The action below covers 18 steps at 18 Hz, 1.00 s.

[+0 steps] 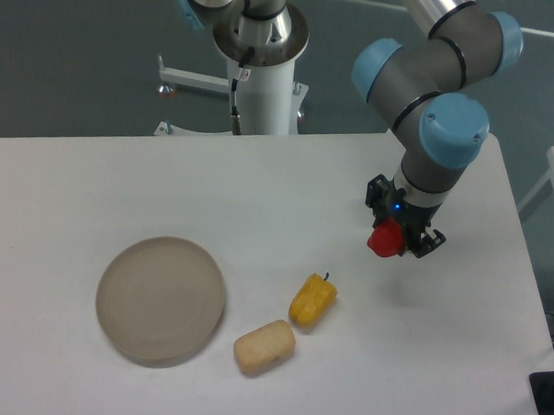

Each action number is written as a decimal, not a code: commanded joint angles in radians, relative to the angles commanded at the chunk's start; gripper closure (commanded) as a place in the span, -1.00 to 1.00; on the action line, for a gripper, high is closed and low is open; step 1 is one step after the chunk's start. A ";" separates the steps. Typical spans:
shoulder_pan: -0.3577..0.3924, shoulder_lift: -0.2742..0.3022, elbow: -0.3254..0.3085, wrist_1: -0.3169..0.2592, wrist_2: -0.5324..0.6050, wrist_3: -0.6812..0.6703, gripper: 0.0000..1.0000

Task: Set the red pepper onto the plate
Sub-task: 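Carry the held red pepper over the clear plate and lower it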

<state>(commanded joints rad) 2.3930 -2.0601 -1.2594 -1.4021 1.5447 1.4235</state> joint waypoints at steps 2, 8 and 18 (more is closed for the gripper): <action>-0.002 -0.002 0.002 0.000 0.000 -0.002 0.47; -0.008 0.021 -0.003 -0.012 -0.020 -0.024 0.47; -0.274 0.055 -0.064 0.009 -0.167 -0.342 0.47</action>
<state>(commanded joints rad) 2.1189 -2.0049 -1.3239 -1.3929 1.3777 1.0818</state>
